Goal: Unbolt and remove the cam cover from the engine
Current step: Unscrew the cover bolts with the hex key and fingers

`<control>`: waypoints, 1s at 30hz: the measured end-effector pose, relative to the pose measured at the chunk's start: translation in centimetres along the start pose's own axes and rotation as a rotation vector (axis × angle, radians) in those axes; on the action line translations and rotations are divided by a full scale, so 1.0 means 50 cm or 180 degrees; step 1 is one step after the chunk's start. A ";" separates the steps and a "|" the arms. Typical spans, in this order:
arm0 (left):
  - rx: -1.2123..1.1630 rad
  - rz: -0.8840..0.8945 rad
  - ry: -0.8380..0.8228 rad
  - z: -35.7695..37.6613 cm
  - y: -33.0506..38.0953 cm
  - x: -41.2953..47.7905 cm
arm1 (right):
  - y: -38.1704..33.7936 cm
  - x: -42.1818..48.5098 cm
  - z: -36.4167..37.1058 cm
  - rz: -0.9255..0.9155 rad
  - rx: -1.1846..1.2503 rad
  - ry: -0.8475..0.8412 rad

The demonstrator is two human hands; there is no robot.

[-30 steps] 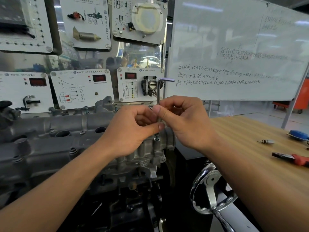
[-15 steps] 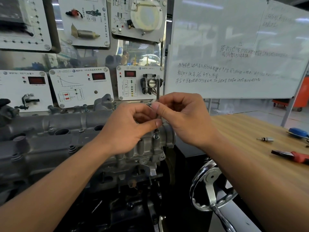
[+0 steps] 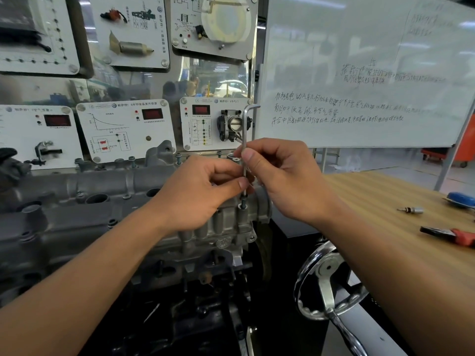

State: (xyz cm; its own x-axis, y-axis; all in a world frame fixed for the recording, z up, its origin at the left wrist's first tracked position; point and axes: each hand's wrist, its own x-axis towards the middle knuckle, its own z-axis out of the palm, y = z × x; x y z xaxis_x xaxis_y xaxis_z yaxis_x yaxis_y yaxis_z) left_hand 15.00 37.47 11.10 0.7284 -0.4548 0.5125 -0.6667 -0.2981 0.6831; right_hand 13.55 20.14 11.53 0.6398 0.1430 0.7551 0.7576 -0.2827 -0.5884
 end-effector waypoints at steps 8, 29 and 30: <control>-0.0046 -0.0014 0.0397 0.015 0.005 0.002 | 0.001 0.001 -0.001 -0.0120 -0.0088 0.0092; 0.0184 -0.0168 -0.0064 0.000 0.002 0.000 | -0.025 0.017 -0.008 -0.0225 -0.0641 -0.0134; 0.0215 -0.0184 -0.0122 0.002 0.003 0.000 | -0.025 0.018 -0.008 -0.0232 -0.0554 -0.0063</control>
State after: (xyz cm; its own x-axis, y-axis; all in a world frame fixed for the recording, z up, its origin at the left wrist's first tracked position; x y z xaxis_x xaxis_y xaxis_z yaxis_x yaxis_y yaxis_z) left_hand 14.88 37.34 11.17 0.7603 -0.4665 0.4520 -0.6337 -0.3801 0.6738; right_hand 13.13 20.22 13.05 0.5878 0.1871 0.7871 0.7692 -0.4306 -0.4721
